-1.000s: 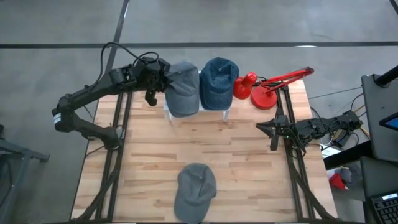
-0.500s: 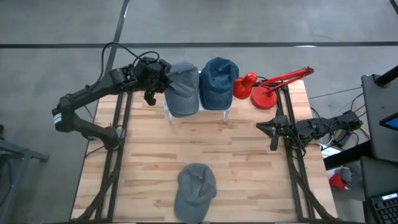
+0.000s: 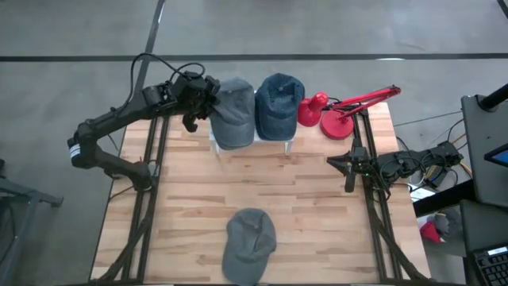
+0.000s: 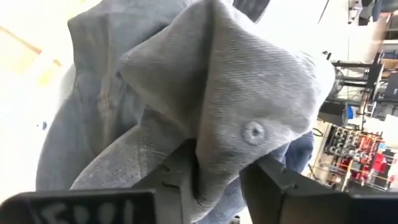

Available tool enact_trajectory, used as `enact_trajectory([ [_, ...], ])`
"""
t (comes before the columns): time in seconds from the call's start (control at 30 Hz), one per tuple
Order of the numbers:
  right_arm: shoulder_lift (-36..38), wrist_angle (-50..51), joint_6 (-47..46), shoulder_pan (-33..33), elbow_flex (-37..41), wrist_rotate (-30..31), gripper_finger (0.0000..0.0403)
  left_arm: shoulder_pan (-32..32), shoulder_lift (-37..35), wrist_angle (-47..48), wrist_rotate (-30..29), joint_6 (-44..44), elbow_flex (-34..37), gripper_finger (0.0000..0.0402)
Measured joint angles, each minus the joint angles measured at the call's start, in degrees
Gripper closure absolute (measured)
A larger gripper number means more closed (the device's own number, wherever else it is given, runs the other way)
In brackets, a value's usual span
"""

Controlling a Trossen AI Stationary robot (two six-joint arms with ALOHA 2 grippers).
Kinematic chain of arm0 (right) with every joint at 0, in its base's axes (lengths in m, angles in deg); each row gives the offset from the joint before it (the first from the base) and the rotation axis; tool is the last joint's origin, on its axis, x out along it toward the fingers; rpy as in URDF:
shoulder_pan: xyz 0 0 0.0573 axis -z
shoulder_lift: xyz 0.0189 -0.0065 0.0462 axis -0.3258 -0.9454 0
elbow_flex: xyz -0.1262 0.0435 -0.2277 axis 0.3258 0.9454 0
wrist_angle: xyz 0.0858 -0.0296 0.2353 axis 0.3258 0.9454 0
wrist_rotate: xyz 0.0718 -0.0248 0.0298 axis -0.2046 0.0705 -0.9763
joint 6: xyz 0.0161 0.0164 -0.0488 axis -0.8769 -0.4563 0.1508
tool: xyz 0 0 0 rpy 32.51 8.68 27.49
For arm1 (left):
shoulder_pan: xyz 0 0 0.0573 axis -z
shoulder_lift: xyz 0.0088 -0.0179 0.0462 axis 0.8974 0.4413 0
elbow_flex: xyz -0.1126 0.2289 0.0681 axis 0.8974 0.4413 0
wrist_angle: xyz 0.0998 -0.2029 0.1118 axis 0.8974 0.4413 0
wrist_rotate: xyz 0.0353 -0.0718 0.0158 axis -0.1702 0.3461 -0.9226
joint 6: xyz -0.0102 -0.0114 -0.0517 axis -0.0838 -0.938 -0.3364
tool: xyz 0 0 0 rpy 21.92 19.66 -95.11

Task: Pick & Place hat
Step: Stack the left gray cap on the gray cap on the shelf

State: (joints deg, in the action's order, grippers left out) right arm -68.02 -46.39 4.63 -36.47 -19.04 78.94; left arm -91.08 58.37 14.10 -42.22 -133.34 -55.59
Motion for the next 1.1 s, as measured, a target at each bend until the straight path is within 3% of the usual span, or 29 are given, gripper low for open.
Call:
enact_trajectory([
  [0.33,0.0,0.0,0.0,0.0,0.0,0.0,0.036,-2.8,-0.1,0.0,0.6,6.5,0.0,0.0232],
  [1.1,0.0,0.0,0.0,0.0,0.0,0.0,0.036,-4.8,-3.2,1.6,3.1,13.0,-0.1,0.0229],
])
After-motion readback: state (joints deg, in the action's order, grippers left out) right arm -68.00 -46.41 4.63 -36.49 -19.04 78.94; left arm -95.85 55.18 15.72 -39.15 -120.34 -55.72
